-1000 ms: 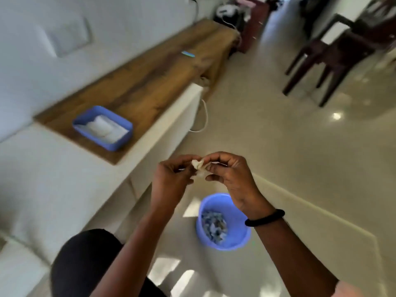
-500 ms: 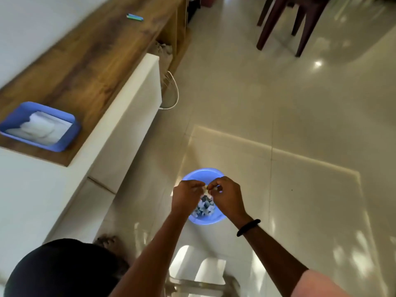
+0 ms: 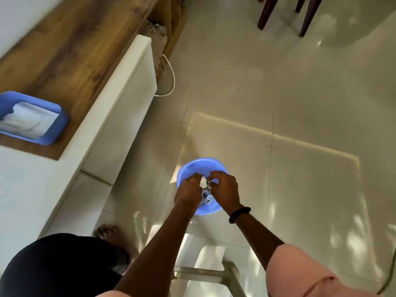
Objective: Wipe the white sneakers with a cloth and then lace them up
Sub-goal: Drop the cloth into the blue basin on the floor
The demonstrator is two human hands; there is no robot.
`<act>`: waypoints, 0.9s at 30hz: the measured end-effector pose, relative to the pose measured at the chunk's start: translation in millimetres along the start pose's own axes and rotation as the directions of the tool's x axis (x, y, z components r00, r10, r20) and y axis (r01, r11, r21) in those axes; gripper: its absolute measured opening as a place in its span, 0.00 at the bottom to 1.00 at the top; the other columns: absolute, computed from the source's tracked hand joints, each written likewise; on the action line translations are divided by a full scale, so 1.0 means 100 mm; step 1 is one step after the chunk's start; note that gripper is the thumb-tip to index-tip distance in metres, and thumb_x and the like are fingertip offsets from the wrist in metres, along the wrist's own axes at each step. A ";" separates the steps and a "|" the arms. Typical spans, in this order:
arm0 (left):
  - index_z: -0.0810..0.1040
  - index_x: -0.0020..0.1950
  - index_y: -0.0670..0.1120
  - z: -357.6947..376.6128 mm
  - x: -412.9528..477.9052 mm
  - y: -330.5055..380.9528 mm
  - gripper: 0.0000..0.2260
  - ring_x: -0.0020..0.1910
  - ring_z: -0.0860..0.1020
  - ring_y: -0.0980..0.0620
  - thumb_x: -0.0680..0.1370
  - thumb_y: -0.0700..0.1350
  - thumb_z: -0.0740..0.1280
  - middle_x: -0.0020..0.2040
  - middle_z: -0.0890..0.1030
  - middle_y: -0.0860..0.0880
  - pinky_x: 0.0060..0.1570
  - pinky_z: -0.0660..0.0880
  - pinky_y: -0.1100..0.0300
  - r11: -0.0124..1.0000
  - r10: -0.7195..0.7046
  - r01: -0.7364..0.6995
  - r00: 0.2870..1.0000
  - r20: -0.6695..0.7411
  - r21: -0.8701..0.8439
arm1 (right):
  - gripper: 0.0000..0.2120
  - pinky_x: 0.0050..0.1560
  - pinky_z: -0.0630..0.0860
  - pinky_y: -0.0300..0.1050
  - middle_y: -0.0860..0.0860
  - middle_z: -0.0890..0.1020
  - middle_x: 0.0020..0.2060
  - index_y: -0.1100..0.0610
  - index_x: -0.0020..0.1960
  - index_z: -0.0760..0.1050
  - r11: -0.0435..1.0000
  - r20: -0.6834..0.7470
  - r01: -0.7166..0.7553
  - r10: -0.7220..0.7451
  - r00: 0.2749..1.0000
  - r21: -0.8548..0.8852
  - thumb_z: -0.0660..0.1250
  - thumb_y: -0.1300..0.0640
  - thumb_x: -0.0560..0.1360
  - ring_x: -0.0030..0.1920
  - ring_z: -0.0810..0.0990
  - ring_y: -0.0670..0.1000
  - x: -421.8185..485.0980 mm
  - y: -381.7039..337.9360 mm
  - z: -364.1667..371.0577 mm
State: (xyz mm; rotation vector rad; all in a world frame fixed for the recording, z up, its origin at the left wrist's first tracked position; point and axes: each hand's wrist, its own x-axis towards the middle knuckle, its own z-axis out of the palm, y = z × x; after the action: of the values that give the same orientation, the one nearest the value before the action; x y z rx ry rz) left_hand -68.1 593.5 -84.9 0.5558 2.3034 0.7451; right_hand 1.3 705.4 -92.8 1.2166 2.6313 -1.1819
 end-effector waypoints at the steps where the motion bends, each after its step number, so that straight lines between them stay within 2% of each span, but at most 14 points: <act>1: 0.77 0.66 0.49 -0.02 0.01 -0.01 0.13 0.53 0.81 0.49 0.83 0.43 0.60 0.55 0.83 0.51 0.43 0.69 0.70 0.998 0.032 -0.033 0.999 0.017 0.061 | 0.10 0.47 0.72 0.30 0.50 0.87 0.48 0.57 0.47 0.84 1.000 -0.011 -0.013 0.013 1.000 -0.004 0.68 0.68 0.72 0.50 0.84 0.50 0.01 0.03 0.00; 3: 0.71 0.73 0.47 -0.02 0.04 -0.06 0.17 0.66 0.77 0.46 0.83 0.45 0.60 0.69 0.78 0.48 0.56 0.72 0.60 0.980 0.085 -0.097 0.994 0.074 0.176 | 0.10 0.50 0.76 0.41 0.50 0.87 0.46 0.55 0.46 0.84 1.000 -0.022 -0.015 0.015 1.000 -0.023 0.67 0.67 0.72 0.49 0.84 0.52 0.02 0.04 0.00; 5: 0.59 0.81 0.45 -0.04 0.03 -0.09 0.24 0.79 0.62 0.47 0.85 0.46 0.58 0.81 0.62 0.46 0.71 0.65 0.55 0.941 0.123 -0.162 0.981 0.148 0.298 | 0.10 0.52 0.75 0.39 0.51 0.87 0.48 0.57 0.49 0.84 0.999 -0.008 0.040 -0.040 0.999 -0.029 0.68 0.67 0.73 0.51 0.84 0.53 0.01 -0.01 0.00; 6: 0.54 0.82 0.44 -0.06 0.02 -0.10 0.26 0.82 0.54 0.47 0.85 0.47 0.57 0.83 0.54 0.46 0.75 0.60 0.54 0.906 0.145 -0.191 0.979 0.146 0.377 | 0.10 0.54 0.72 0.36 0.52 0.86 0.51 0.58 0.52 0.83 0.995 0.007 0.087 -0.087 0.996 -0.041 0.68 0.67 0.74 0.54 0.83 0.54 0.01 -0.06 0.01; 7: 0.49 0.83 0.43 -0.08 0.01 -0.12 0.28 0.83 0.49 0.47 0.86 0.48 0.55 0.84 0.48 0.45 0.77 0.56 0.52 0.868 0.170 -0.205 0.978 0.118 0.452 | 0.12 0.58 0.71 0.36 0.54 0.85 0.56 0.59 0.56 0.82 0.984 0.014 0.154 -0.154 0.988 -0.086 0.68 0.66 0.74 0.58 0.82 0.55 0.01 -0.11 0.03; 8: 0.46 0.83 0.43 -0.10 0.00 -0.11 0.28 0.83 0.45 0.46 0.86 0.49 0.53 0.84 0.43 0.45 0.79 0.53 0.50 0.839 0.195 -0.201 0.979 0.066 0.506 | 0.15 0.64 0.71 0.41 0.55 0.82 0.61 0.59 0.61 0.80 0.958 0.009 0.229 -0.231 0.973 -0.171 0.68 0.63 0.74 0.64 0.79 0.57 0.03 -0.17 0.06; 10: 0.42 0.83 0.42 -0.24 -0.03 -0.10 0.30 0.82 0.40 0.44 0.86 0.51 0.51 0.83 0.38 0.43 0.79 0.47 0.45 0.798 0.245 -0.149 0.965 -0.088 0.584 | 0.26 0.70 0.70 0.55 0.57 0.71 0.73 0.56 0.71 0.73 0.838 0.006 0.355 -0.388 0.922 -0.414 0.64 0.55 0.73 0.74 0.69 0.60 0.07 -0.33 0.13; 11: 0.39 0.82 0.42 -0.35 -0.04 -0.10 0.32 0.82 0.38 0.44 0.85 0.52 0.52 0.82 0.36 0.42 0.79 0.46 0.43 0.782 0.274 -0.118 0.947 -0.167 0.612 | 0.31 0.72 0.67 0.58 0.58 0.64 0.78 0.55 0.75 0.68 0.783 0.008 0.372 -0.425 0.905 -0.498 0.64 0.52 0.73 0.78 0.62 0.61 0.08 -0.46 0.14; 13: 0.38 0.81 0.41 -0.60 -0.06 -0.09 0.35 0.81 0.36 0.43 0.84 0.54 0.54 0.82 0.35 0.41 0.79 0.45 0.41 0.771 0.315 -0.068 0.904 -0.288 0.633 | 0.38 0.74 0.62 0.61 0.58 0.54 0.81 0.55 0.79 0.59 0.732 0.014 0.391 -0.463 0.886 -0.558 0.67 0.50 0.72 0.81 0.52 0.61 0.09 -0.77 0.13; 18: 0.43 0.83 0.41 -1.46 -0.30 -0.26 0.38 0.81 0.37 0.43 0.81 0.50 0.62 0.82 0.37 0.42 0.79 0.45 0.41 0.794 0.322 0.048 0.813 -0.486 0.605 | 0.49 0.76 0.57 0.64 0.57 0.49 0.82 0.55 0.82 0.50 0.665 -0.006 0.486 -0.593 0.805 -0.568 0.74 0.48 0.70 0.81 0.48 0.61 -0.02 -1.68 0.14; 20: 0.46 0.83 0.40 -1.85 -0.50 -0.42 0.40 0.82 0.41 0.43 0.79 0.49 0.66 0.83 0.40 0.41 0.79 0.48 0.40 0.799 0.295 0.133 0.763 -0.575 0.586 | 0.51 0.75 0.56 0.66 0.57 0.46 0.82 0.54 0.82 0.46 0.606 0.004 0.559 -0.676 0.737 -0.566 0.73 0.45 0.70 0.81 0.46 0.61 -0.14 -2.07 0.20; 23: 0.48 0.82 0.39 -2.38 -0.88 -0.67 0.41 0.82 0.43 0.42 0.79 0.54 0.66 0.83 0.43 0.40 0.79 0.48 0.40 0.808 0.236 0.243 0.701 -0.673 0.536 | 0.49 0.74 0.56 0.68 0.56 0.46 0.82 0.53 0.82 0.47 0.508 -0.001 0.670 -0.797 0.603 -0.542 0.70 0.39 0.72 0.81 0.46 0.61 -0.41 -2.65 0.32; 27: 0.50 0.82 0.39 -2.91 -1.52 -1.05 0.40 0.82 0.45 0.42 0.79 0.52 0.66 0.83 0.46 0.40 0.78 0.52 0.40 0.818 0.142 0.388 0.579 -0.803 0.424 | 0.47 0.76 0.53 0.67 0.56 0.47 0.82 0.54 0.82 0.49 0.368 0.027 0.792 -0.900 0.435 -0.487 0.69 0.39 0.73 0.81 0.45 0.62 -0.90 -3.39 0.59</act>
State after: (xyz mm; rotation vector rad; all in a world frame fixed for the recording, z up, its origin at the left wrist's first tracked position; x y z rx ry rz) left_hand -181.0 324.8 99.7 0.2792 3.4623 0.1902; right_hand -175.3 469.2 106.2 -0.2616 3.5398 -0.2882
